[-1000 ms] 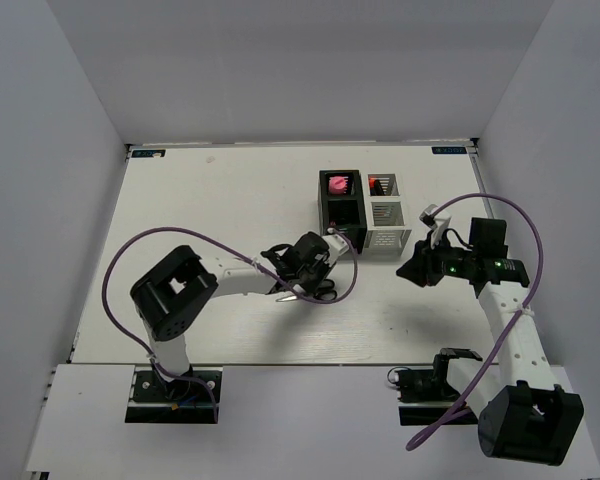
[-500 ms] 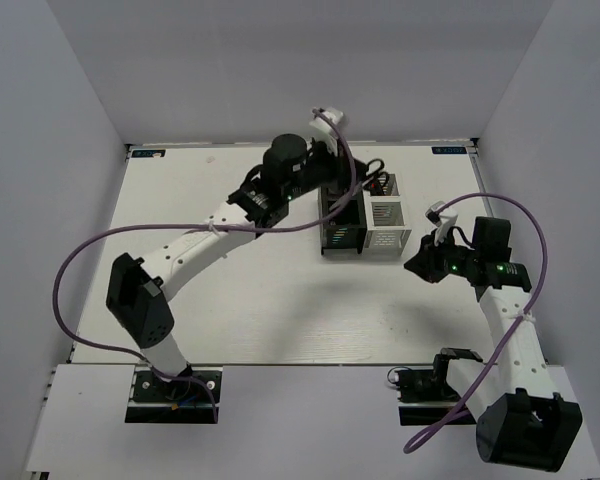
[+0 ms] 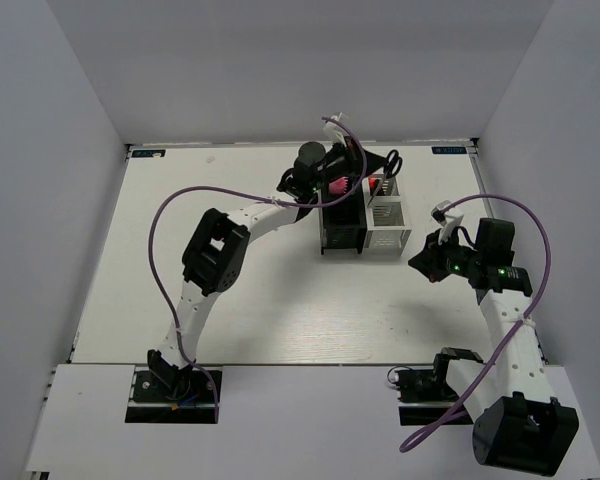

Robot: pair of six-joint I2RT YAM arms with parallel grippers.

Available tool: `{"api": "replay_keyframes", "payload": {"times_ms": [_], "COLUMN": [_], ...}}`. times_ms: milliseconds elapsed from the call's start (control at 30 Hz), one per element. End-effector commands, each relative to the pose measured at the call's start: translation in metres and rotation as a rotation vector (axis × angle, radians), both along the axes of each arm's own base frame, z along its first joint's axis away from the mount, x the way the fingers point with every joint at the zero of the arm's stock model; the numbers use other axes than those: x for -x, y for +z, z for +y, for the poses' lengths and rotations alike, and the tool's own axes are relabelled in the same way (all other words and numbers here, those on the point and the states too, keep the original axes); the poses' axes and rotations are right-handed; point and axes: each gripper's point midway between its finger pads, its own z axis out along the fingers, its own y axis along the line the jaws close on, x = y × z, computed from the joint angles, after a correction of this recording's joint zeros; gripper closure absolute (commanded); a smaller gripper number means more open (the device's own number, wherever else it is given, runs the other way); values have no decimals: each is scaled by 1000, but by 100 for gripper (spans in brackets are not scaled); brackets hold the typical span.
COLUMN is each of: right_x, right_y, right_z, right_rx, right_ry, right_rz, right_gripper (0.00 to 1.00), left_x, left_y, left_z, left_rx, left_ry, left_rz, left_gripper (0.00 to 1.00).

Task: Sort the stationery into containers
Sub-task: Place the scissors in the storage box.

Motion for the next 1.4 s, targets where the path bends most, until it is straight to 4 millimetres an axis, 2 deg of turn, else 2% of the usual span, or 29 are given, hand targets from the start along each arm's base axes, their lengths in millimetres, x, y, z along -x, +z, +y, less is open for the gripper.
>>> {"api": "replay_keyframes", "payload": {"times_ms": [0, 300, 367, 400, 567, 733, 900, 1167, 1200, 1267, 1300, 1333, 1367], "right_x": [-3, -2, -2, -2, -1, 0, 1, 2, 2, 3, 4, 3, 4], "right_y": [6, 6, 6, 7, 6, 8, 10, 12, 13, 12, 13, 13, 14], "right_z": [2, 2, 1, 2, 3, 3, 4, 4, 4, 4, 5, 5, 5], "right_rx": [-13, -6, -5, -5, -7, -14, -20, -22, -22, -25, -29, -29, -32], "right_ry": [22, 29, 31, 31, 39, 40, 53, 57, 61, 63, 65, 69, 72], "right_rz": [-31, -34, -35, -37, -36, -35, -43, -45, -46, -43, -41, -41, -41], "right_gripper": [100, 100, 100, 100, 100, 100, 100, 97, 94, 88, 80, 76, 72], "left_x": [18, 14, 15, 14, 16, 16, 15, 23, 25, 27, 28, 29, 29], "left_y": [89, 44, 44, 37, 29, 9, 1, -28, -29, -37, -36, -35, -39], "left_z": [4, 0, 0, -2, -15, -24, -26, -28, -28, -28, -28, -27, -28], "left_rx": [176, 163, 184, 180, 165, 142, 132, 65, 57, 20, 13, 0, -8], "left_ry": [-66, -81, -89, -88, -109, -108, -100, -110, -110, -109, -112, -110, -107], "left_rz": [-139, -62, -49, -35, -33, -13, -2, 22, 24, 20, 20, 11, 17], "left_gripper": [100, 100, 100, 100, 100, 100, 100, 100, 99, 85, 79, 63, 55]}}
